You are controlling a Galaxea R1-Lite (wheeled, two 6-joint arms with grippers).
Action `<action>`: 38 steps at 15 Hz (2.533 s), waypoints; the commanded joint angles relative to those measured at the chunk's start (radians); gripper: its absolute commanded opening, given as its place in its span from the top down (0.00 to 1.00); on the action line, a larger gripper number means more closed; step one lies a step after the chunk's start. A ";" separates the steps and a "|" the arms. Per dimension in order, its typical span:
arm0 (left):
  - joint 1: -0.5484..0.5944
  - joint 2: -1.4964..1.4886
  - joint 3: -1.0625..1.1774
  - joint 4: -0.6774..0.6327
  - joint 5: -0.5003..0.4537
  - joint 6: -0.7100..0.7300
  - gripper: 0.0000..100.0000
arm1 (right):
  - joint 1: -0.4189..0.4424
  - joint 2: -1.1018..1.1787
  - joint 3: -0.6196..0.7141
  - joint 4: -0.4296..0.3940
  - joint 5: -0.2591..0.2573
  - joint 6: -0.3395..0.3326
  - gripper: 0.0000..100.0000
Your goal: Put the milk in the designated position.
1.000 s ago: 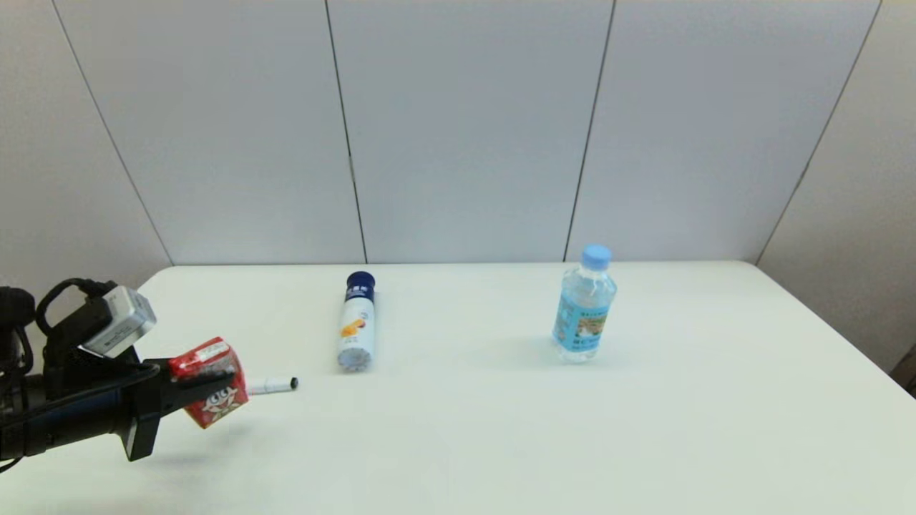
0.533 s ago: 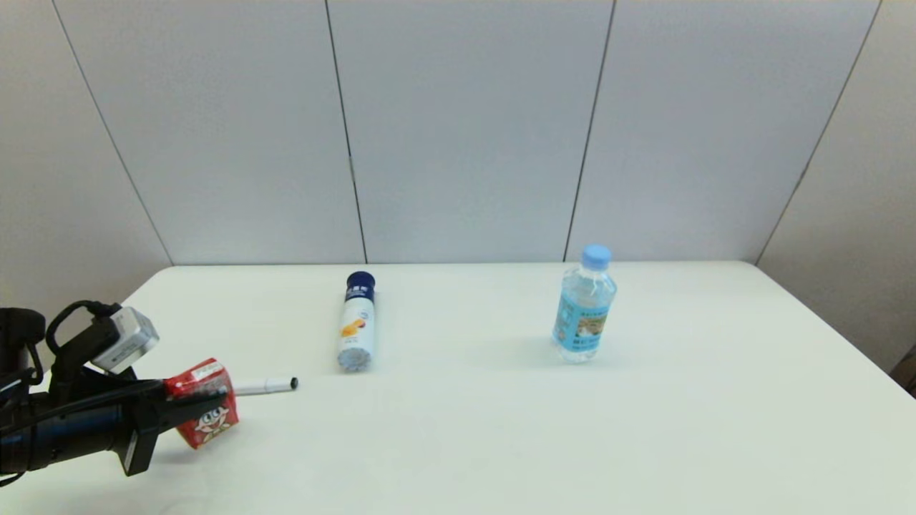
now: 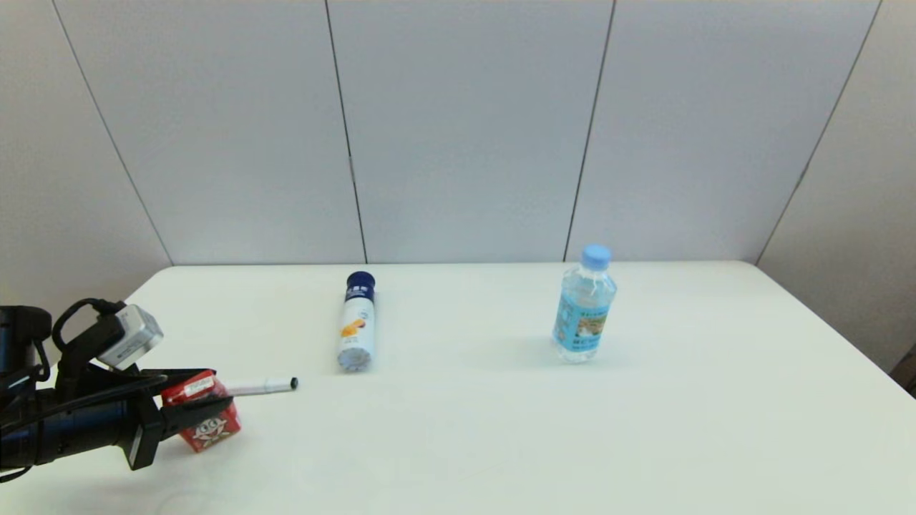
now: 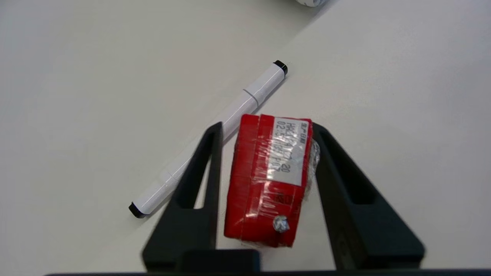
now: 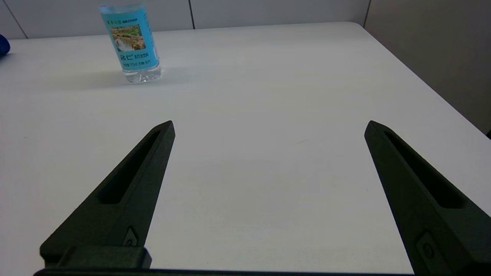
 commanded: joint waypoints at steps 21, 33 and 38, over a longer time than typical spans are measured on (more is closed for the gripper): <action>-0.258 -0.815 -0.019 0.121 0.442 -0.495 0.00 | 0.000 0.001 0.000 0.000 -0.001 0.000 0.00; -0.250 -1.523 0.256 0.455 0.735 -0.530 0.00 | 0.000 0.001 0.000 0.000 -0.001 0.000 0.00; -0.250 -1.523 0.426 0.317 0.708 -0.544 0.00 | 0.000 0.001 0.000 0.000 -0.001 0.000 0.00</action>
